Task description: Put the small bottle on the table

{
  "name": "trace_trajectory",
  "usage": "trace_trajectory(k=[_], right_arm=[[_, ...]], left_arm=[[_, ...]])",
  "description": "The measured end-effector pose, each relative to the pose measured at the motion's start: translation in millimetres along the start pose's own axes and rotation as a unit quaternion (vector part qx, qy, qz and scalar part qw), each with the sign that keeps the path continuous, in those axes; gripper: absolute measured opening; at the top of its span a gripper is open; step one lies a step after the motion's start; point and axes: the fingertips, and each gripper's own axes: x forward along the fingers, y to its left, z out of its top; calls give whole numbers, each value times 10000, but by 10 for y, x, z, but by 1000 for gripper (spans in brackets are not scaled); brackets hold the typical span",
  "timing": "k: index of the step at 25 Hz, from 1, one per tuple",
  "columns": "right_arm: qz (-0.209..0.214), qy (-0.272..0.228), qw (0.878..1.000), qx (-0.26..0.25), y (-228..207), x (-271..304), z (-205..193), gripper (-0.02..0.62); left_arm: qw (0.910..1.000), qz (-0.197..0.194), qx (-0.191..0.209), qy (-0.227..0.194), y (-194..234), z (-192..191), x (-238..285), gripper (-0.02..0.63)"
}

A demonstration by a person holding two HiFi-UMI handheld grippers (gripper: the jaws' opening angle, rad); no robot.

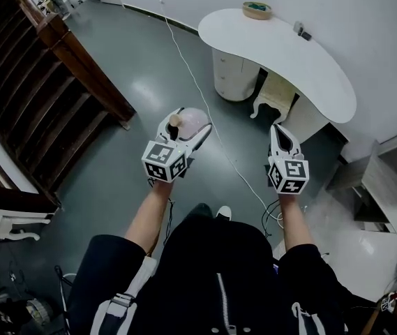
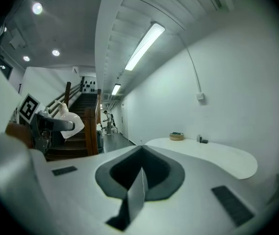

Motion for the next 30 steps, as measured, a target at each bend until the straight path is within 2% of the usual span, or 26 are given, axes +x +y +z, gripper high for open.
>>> trace_trajectory(k=[6, 11, 20, 30], right_arm=[[93, 157, 9998, 106, -97, 97, -138, 3], [73, 283, 9993, 212, -197, 387, -188, 3], [-90, 333, 9992, 223, -491, 1491, -39, 3], [-426, 224, 9986, 234, -753, 2692, 310, 3]], left_arm=[[9999, 91, -104, 85, 17, -108, 81, 396], [9998, 73, -161, 91, 219, -126, 308, 396], [9996, -184, -225, 48, 998, 3, 1260, 396], [9970, -748, -179, -37, 1847, 341, 2325, 396]])
